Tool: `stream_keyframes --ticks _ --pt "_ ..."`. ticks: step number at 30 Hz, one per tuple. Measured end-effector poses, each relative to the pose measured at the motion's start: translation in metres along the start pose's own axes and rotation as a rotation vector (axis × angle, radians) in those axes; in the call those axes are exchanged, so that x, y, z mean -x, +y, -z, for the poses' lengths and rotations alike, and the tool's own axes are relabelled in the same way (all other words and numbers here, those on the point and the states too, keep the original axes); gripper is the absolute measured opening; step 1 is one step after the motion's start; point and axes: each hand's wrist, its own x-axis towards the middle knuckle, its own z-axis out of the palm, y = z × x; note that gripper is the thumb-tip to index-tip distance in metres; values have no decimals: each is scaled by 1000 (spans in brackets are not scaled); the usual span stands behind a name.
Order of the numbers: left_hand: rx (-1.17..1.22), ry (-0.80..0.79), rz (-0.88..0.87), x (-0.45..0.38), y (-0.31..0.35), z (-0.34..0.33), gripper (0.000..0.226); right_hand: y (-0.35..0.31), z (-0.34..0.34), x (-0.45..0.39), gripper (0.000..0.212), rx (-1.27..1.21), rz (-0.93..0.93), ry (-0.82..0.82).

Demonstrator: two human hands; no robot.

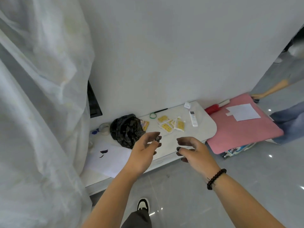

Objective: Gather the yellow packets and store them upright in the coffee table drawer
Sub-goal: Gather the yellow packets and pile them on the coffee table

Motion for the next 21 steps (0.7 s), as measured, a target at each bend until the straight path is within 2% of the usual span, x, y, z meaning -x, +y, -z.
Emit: stream_keyframes --ticks 9,15,21 --pt "-34 -8 72 -161 21 -9 28 -19 9 -156 27 -86 -99 24" --pt "-33 30 121 -243 33 -42 30 -12 47 -243 26 -68 -154 -22" --pt "27 174 198 -317 23 -91 28 -5 98 -342 25 -33 -239 -113"
